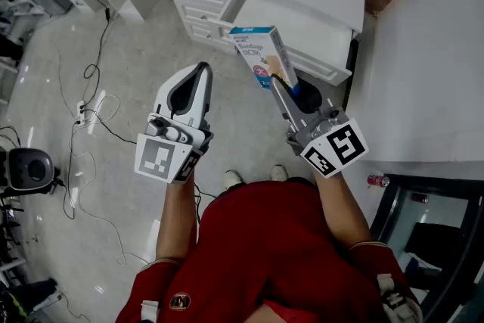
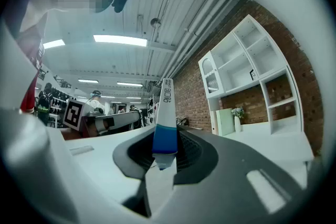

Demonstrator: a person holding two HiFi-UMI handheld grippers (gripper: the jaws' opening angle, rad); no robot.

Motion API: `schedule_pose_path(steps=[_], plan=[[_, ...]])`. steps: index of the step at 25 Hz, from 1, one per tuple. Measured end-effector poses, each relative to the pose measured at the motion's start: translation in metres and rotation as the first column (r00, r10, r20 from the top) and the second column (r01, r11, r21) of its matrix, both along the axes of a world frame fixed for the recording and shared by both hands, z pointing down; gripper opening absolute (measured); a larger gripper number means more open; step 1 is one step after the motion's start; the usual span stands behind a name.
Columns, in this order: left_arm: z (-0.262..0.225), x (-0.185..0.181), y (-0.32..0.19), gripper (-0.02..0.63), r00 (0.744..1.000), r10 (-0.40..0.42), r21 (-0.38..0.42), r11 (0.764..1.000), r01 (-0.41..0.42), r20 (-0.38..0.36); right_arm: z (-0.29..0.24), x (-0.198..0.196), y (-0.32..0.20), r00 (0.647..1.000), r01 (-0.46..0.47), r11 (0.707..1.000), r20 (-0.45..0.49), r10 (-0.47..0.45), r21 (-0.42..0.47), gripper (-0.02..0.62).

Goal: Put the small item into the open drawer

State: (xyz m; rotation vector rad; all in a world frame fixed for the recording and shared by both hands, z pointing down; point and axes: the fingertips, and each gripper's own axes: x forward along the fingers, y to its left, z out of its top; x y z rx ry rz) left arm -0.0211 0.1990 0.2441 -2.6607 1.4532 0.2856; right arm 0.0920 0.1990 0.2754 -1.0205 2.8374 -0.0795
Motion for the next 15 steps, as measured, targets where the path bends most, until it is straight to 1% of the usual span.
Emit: schedule_pose_path(steps=[5, 8, 11, 15], plan=[[0.003, -0.005, -0.002, -0.002, 1.000, 0.001, 0.002, 1.000, -0.001, -0.005, 0.004, 0.000, -0.001, 1.000, -0.002, 1.000, 0.017, 0.003, -0.007, 0.074], [0.005, -0.021, 0.000, -0.002, 1.000, 0.003, 0.000, 1.000, -0.003, -0.012, 0.005, -0.006, -0.001, 1.000, -0.025, 1.000, 0.017, 0.026, -0.017, 0.075], [0.009, -0.045, 0.001, -0.002, 1.000, 0.005, -0.003, 1.000, -0.005, -0.017, 0.011, -0.016, -0.003, 0.998, -0.064, 0.998, -0.009, 0.063, -0.029, 0.075], [0.014, -0.076, -0.006, -0.002, 0.999, 0.004, -0.006, 1.000, -0.005, -0.036, 0.022, -0.030, -0.021, 0.991, -0.110, 0.992, -0.077, 0.106, -0.054, 0.075]])
